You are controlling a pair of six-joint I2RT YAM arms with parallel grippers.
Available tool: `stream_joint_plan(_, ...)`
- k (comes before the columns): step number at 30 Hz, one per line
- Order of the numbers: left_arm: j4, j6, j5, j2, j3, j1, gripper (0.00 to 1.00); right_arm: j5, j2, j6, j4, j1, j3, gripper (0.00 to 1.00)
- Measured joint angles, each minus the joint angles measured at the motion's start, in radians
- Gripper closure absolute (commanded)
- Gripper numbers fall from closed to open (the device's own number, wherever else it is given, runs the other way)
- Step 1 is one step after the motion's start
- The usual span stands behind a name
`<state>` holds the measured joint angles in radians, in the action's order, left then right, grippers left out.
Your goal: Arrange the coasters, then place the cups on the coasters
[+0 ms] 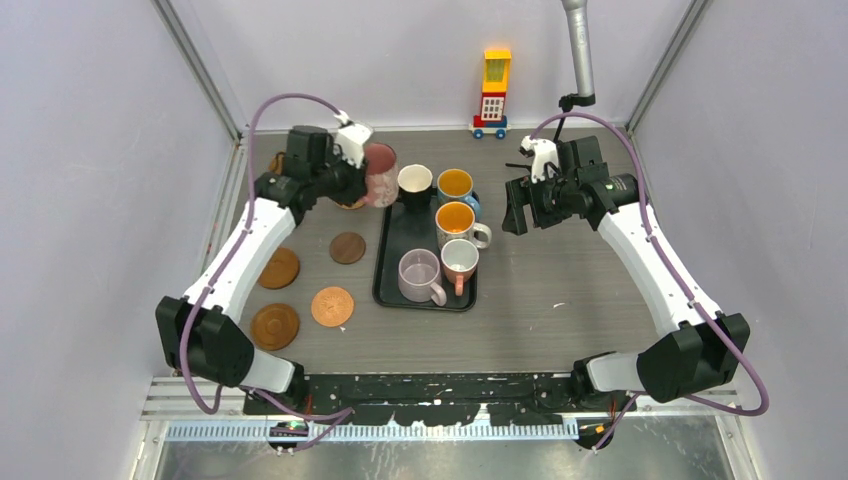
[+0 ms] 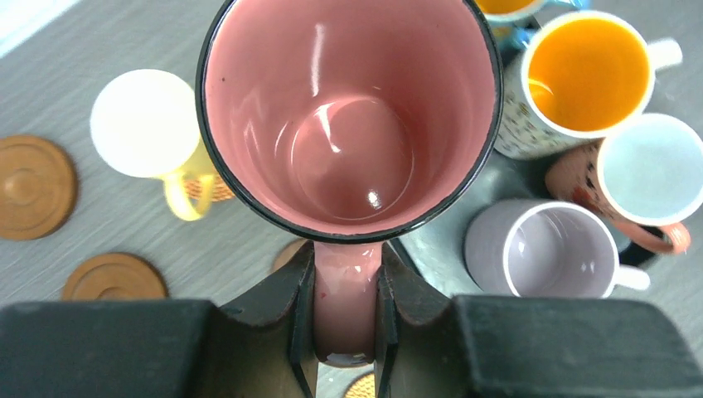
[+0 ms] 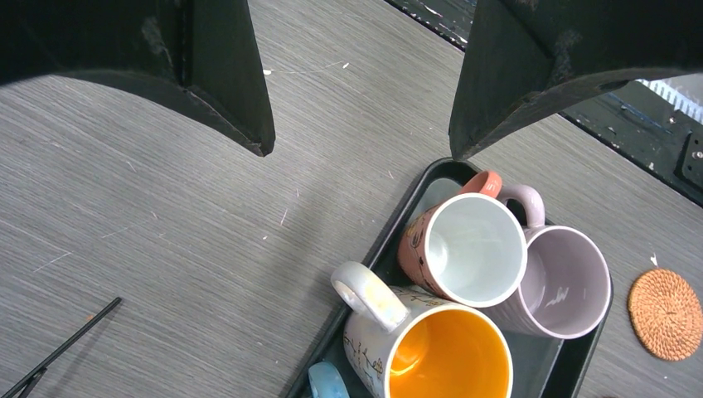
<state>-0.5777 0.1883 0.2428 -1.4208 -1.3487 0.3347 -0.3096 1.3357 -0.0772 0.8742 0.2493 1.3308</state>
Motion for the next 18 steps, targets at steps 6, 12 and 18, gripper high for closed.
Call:
stream_joint_plan(6, 0.021, -0.032, 0.066, -0.047, -0.137, -0.196, 1.00, -0.006, 0.000, 0.000, 0.000, -0.001, 0.000, 0.19)
stream_joint_plan(12, 0.109, -0.051, 0.122, -0.165, -0.260, -0.390, 1.00, -0.009, 0.021, 0.000, 0.003, -0.001, 0.011, 0.18)
stream_joint_plan(18, 0.156, -0.047, 0.168, -0.319, -0.335, -0.521, 1.00, -0.010, 0.051, 0.000, 0.009, -0.002, 0.043, 0.19)
